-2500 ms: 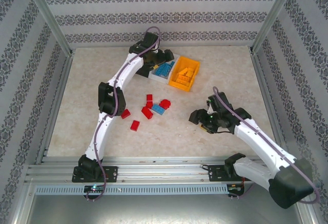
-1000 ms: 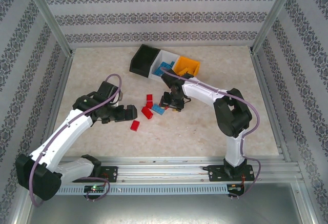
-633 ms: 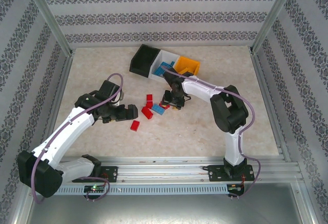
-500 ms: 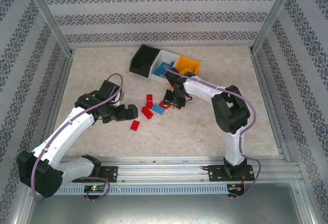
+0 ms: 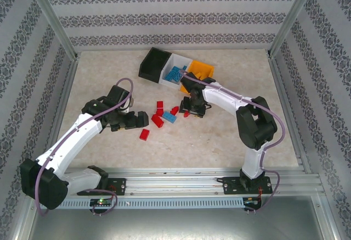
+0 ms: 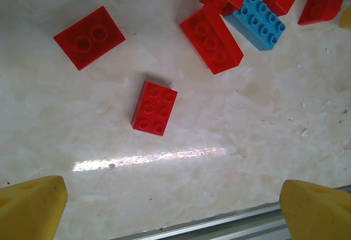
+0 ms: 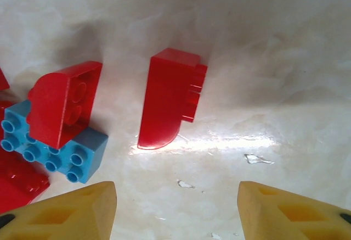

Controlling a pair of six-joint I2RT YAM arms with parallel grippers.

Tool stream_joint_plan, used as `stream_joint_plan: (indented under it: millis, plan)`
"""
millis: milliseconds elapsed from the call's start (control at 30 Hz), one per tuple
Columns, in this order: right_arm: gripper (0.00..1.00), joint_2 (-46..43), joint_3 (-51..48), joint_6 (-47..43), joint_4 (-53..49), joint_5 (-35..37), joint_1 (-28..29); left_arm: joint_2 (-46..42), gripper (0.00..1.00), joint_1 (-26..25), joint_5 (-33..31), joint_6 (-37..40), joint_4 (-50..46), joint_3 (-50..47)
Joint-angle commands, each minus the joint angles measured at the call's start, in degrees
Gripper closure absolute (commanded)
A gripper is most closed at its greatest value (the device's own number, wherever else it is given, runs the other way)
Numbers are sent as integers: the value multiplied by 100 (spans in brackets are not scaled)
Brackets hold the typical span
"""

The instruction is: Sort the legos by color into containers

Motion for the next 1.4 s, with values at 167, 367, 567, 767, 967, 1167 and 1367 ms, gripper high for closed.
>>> stream_joint_plan:
  millis: [167,367,567,767,967,1167,1367]
  plan:
    - [41,693,547,-108,-86,-35,-143,75,0,2,47,10,-24,272]
    - [54,902,585,-187,-98,-59,-227,-59,0,2,39,-54,7,75]
    - [77,680,482,-320,-91,-17,-285,-6,0,28,85,-55,102,-14]
    - [82,221,346,-326,24,-159,-315,173,0,65,151,-8,187,130]
    - [82,-394,139,31,325,-817,-222,349,0,98,255,38,441,50]
    - [82,-786,344,164,523,-1341,-158,867,0,136,728,-106,987,91]
    - [82,-962,789,242,574,-1657,-219,1423,0,160,1078,-246,1397,329]
